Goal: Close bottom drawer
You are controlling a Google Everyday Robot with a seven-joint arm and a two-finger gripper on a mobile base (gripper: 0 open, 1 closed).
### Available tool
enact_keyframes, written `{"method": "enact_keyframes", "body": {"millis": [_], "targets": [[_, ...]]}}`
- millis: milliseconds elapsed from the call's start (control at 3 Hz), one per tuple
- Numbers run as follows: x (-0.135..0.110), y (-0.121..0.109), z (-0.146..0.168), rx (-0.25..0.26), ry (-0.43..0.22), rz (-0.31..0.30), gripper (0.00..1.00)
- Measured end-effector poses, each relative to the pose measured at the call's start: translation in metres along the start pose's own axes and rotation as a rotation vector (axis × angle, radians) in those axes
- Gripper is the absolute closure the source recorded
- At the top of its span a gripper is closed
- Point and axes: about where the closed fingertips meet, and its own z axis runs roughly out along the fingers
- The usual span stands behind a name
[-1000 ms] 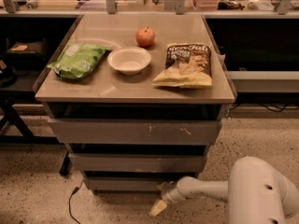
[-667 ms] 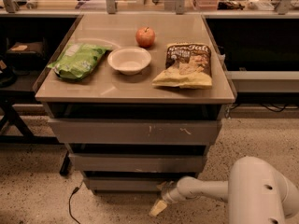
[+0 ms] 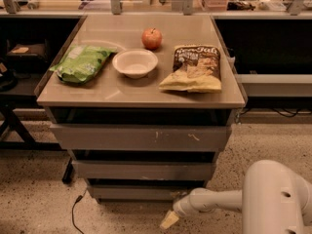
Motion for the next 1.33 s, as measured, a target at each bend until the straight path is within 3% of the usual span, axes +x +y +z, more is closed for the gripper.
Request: {"method": "enact_keyframes", "body": {"millis": [333, 667, 1000, 1333], "targets": [[0.036, -0.025, -0.070, 0.135, 0.090, 0.140, 0.00], [0.080, -0.048, -0.154, 0.322, 0.168, 0.303, 0.00], [0.111, -0.058, -0.207, 0.439, 0.220, 0.375, 0.00], [0.112, -0.057, -0.207, 0.438, 0.220, 0.375, 0.00]]}}
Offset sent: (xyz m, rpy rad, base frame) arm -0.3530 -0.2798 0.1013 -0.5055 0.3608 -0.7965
